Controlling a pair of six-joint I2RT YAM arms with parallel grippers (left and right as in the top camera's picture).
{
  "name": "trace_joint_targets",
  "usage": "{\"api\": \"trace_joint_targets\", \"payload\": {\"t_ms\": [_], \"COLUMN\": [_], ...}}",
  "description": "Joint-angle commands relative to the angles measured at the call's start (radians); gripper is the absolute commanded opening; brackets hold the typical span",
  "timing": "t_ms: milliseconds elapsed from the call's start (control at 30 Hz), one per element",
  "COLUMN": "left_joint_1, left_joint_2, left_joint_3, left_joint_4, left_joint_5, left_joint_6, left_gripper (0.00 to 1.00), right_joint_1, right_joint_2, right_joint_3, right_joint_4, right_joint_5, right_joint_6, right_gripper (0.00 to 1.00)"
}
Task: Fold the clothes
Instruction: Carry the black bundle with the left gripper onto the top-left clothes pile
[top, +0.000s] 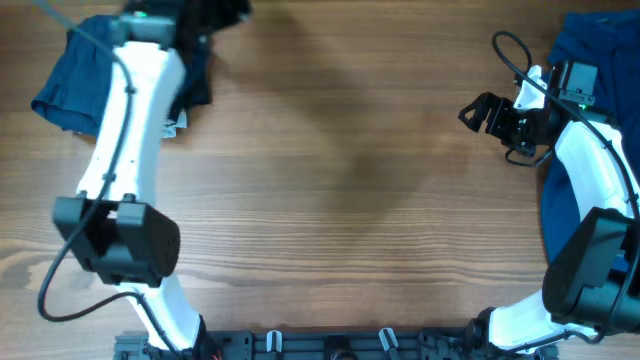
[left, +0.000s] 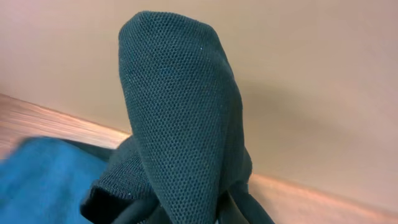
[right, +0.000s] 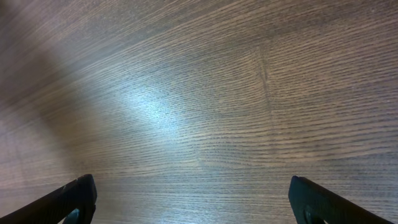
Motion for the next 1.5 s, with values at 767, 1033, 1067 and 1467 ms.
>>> {"api": "trace_joint_targets", "payload": {"t_ms": [767,1033,1067,1467], "left_joint_1": [0.479,0.486,0.487,0.491], "left_joint_2": [0.164,0.046,0.044,0.046], "left_joint_3": [0.053,0.053,0.053,0.053], "left_joint_4": [-0.404,-0.591,-0.610,-0.747], "left_joint_5": [0.451,0.292,0.292,0.184], "left_joint_6": [-0.465,-0.524,-0.524,-0.510], "left_gripper": [0.04,0.04,0.04,0.88], "right_joint_1": [0.000,0.000,0.000,0.000], "right_joint_2": [-0.011,-0.011,-0.011,-0.011], "right_joint_3": [-0.008,-0.008,-0.008,-0.008], "right_joint_4": [0.003,0.003,0.003,0.003], "right_joint_5": [0.011,0.011,0.011,0.011], "right_joint_6": [0.001,0.001,0.002,0.001], "right_gripper": [1.00,1.00,1.00,1.00]}}
